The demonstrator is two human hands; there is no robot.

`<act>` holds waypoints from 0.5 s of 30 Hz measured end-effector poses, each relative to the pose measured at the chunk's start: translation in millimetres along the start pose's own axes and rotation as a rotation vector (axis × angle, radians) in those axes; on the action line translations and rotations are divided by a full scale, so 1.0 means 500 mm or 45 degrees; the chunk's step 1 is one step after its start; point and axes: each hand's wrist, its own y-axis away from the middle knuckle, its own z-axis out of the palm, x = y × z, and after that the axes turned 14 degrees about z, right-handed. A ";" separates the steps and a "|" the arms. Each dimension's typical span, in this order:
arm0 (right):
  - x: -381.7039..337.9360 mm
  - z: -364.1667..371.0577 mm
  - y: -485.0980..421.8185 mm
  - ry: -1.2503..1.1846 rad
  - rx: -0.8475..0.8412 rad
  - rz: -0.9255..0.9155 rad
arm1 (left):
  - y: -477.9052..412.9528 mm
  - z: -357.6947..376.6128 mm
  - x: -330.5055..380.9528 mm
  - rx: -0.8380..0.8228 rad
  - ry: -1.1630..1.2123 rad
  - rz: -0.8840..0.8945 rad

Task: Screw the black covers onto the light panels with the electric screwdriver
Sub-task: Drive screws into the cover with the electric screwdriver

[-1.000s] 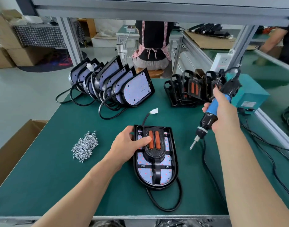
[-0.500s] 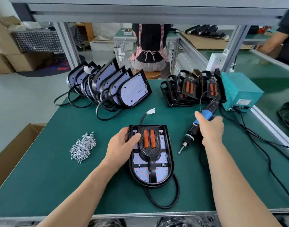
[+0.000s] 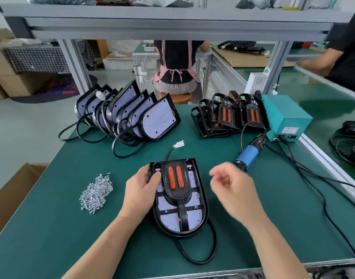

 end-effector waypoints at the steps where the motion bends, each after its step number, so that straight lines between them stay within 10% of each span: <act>1: 0.006 0.001 0.023 0.060 -0.146 0.031 | -0.001 0.000 -0.002 0.028 -0.005 -0.002; 4: 0.018 -0.008 0.055 0.349 -0.485 0.063 | -0.006 0.000 -0.008 0.132 -0.040 -0.017; 9: -0.006 0.025 0.046 0.829 -0.330 -0.117 | -0.007 0.000 -0.019 0.227 -0.051 0.001; 15: 0.000 0.056 0.010 0.428 -0.296 -0.004 | -0.011 -0.003 -0.024 0.248 -0.005 -0.004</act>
